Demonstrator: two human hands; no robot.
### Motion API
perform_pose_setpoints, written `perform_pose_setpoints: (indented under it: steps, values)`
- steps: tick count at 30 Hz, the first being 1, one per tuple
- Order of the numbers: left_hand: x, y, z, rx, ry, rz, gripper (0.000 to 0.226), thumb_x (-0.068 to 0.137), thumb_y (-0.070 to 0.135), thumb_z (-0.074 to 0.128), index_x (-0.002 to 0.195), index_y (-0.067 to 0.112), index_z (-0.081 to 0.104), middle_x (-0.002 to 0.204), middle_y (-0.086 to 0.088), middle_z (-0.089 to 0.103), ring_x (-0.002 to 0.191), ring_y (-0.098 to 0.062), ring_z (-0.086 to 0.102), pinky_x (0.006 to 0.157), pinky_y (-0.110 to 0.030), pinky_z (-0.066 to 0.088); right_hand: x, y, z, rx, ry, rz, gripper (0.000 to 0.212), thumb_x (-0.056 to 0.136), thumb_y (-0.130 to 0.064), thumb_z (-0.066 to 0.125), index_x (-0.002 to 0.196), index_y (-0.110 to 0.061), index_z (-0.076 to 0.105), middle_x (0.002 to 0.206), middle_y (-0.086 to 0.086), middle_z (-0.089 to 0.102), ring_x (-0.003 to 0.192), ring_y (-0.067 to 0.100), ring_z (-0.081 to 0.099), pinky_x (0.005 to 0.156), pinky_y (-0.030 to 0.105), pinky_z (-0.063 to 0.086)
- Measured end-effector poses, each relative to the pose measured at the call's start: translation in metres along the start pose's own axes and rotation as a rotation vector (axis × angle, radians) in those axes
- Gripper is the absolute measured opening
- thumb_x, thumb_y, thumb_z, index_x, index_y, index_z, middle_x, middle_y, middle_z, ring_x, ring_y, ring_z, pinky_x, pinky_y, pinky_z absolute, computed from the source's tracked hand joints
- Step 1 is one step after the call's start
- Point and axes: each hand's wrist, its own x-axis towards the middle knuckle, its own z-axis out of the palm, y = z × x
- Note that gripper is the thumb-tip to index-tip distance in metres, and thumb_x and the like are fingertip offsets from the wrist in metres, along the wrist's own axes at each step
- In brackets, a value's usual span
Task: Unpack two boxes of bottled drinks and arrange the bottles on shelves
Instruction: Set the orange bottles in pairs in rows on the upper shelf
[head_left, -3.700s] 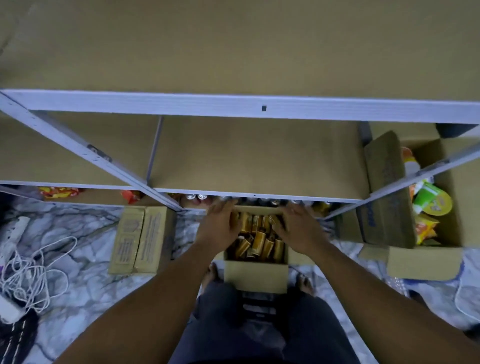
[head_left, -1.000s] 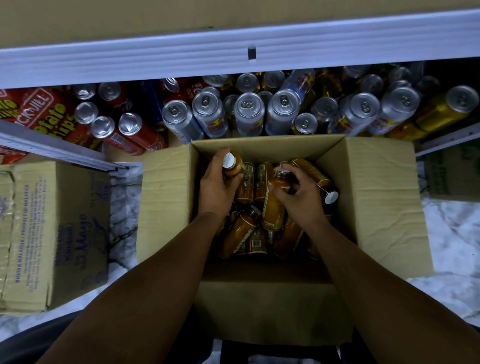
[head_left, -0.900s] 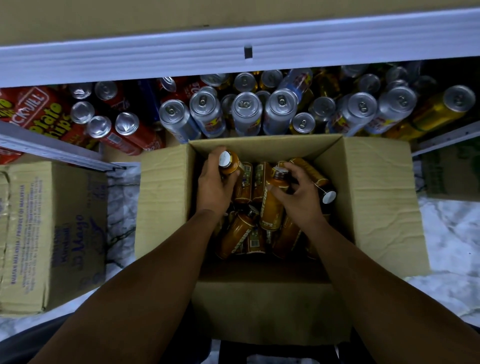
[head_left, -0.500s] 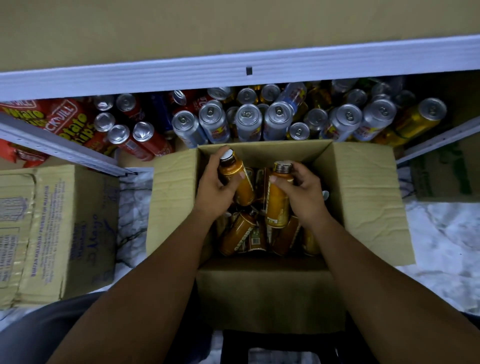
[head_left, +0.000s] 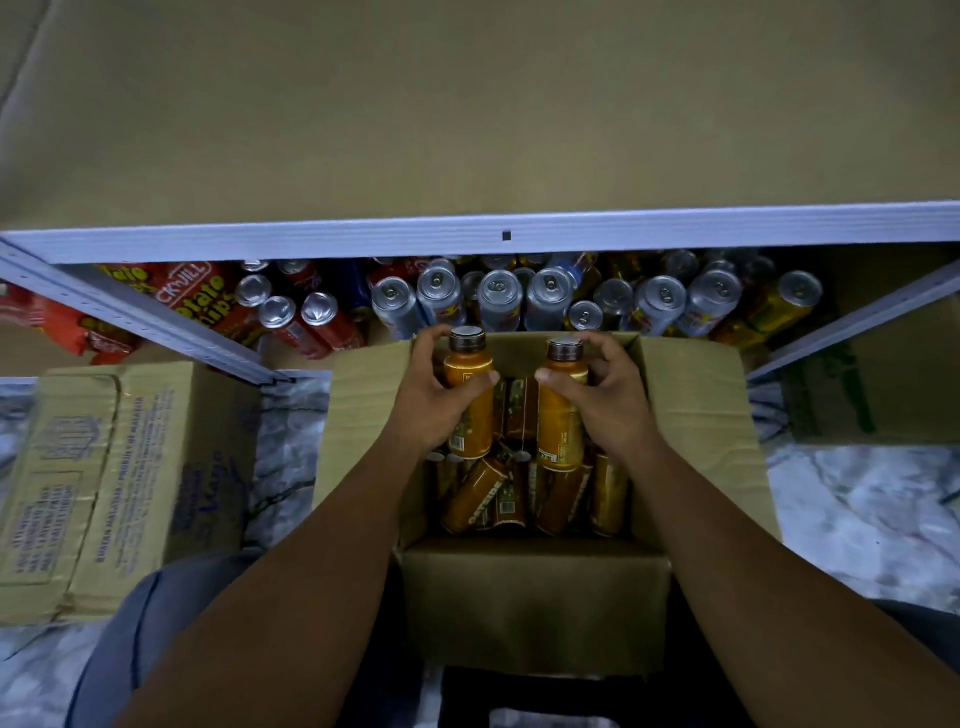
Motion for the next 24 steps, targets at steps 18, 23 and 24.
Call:
perform_pose_setpoints:
  steps: [18,23,24]
  values:
    - [-0.187,0.417,-0.098,0.033,-0.048,0.099,0.072,0.073,0.034,0.093,0.126,0.045,0.045,0.103,0.010,0.071,0.098,-0.007,0.070,0.090,-0.036,0.058,-0.201,-0.430,-0.039,-0.066,0.055,-0.179,0.062,0.069,-0.018,0.094,0.115,-0.031,0.054,0.105,0.001,0.074,0.097,0.017,0.072,0.086,0.038,0.059]
    - [-0.225,0.546,-0.127,0.006,-0.011,0.238,0.073,0.065,0.042,0.091,0.119,0.058,0.042,0.112,0.023,0.066,0.106,0.002,0.064,0.092,-0.026,0.053,-0.242,-0.554,-0.055,-0.055,0.009,-0.303,0.069,0.058,-0.047,0.091,0.115,-0.042,0.053,0.112,-0.015,0.071,0.104,0.004,0.068,0.088,0.029,0.056]
    - [-0.231,0.566,-0.131,0.002,-0.006,0.271,0.075,0.063,0.045,0.090,0.119,0.059,0.042,0.115,0.021,0.065,0.108,0.001,0.064,0.091,-0.023,0.053,-0.248,-0.575,-0.057,-0.050,0.014,-0.335,0.070,0.057,-0.048,0.091,0.116,-0.041,0.053,0.113,-0.014,0.070,0.104,0.003,0.067,0.088,0.029,0.055]
